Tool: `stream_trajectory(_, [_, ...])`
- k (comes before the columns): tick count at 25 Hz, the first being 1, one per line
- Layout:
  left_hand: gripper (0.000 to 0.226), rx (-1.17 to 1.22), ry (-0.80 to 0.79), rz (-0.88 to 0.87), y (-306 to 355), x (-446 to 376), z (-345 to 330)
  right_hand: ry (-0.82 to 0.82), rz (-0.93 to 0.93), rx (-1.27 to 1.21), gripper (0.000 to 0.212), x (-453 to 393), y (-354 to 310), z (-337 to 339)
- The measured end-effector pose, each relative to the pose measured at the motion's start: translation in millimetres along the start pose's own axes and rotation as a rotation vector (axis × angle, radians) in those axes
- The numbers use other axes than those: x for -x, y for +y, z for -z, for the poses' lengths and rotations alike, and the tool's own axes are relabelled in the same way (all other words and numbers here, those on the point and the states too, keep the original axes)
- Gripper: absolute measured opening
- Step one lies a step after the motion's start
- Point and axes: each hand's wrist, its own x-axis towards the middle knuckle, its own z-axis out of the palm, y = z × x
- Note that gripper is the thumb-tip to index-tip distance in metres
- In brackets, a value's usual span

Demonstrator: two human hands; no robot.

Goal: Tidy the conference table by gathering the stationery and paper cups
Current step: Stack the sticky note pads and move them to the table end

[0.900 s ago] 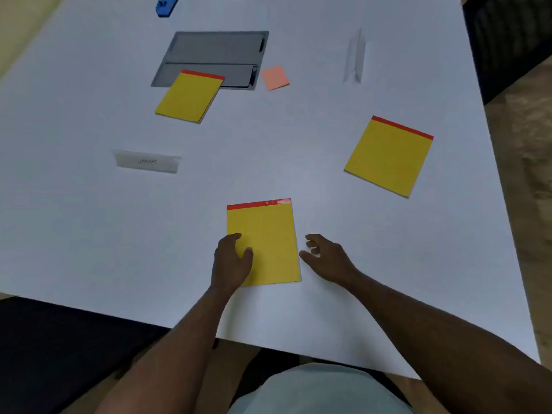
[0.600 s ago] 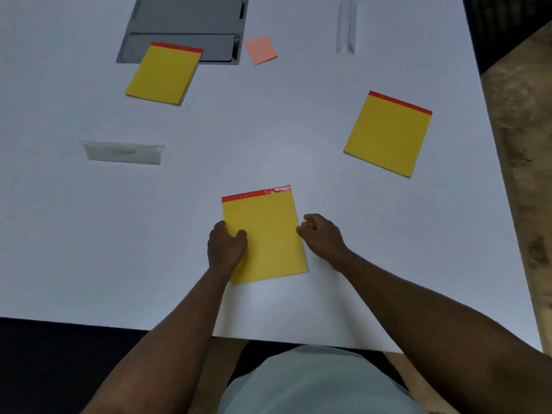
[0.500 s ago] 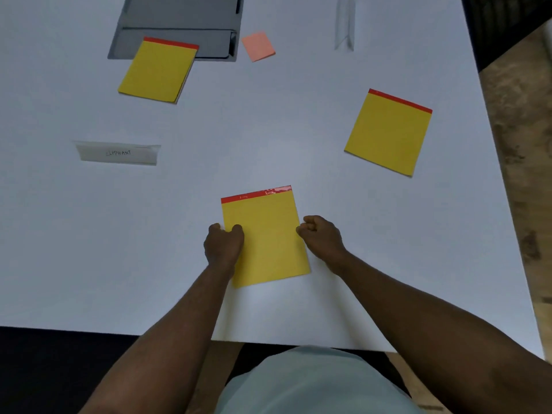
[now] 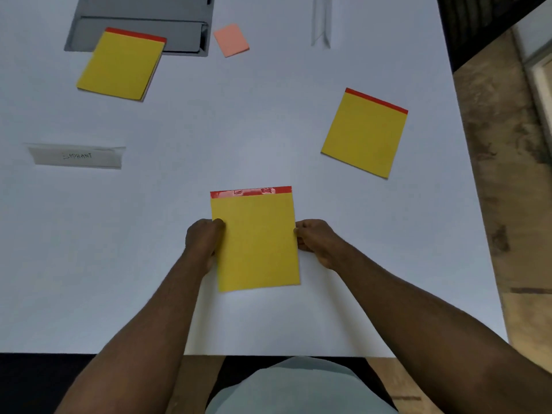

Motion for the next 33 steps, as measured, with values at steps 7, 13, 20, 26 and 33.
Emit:
stream_trajectory(7, [0.021,0.219,-0.14,-0.024,10.1,9.2,-52.9,0.239,0.177,0.076,0.017,-17.3,-32.0,94.8])
stream_trajectory(13, [0.021,0.204,-0.028,0.002,8.2,6.9,-82.2,0.755,0.071,0.216,0.076,-75.3,-81.1,168.7])
stream_trajectory(20, [0.022,0.17,0.051,0.027,5.3,16.4,-96.5,0.623,-0.222,0.148,0.061,-109.1,-111.7,187.7])
stream_trajectory(26, [0.019,0.153,0.065,0.039,9.5,23.4,-107.7,0.515,-0.209,0.233,0.045,-115.7,-118.8,203.7])
stream_trajectory(33, [0.019,0.168,0.054,0.025,7.1,26.1,-110.1,0.659,-0.06,0.187,0.03,-113.7,-108.6,202.6])
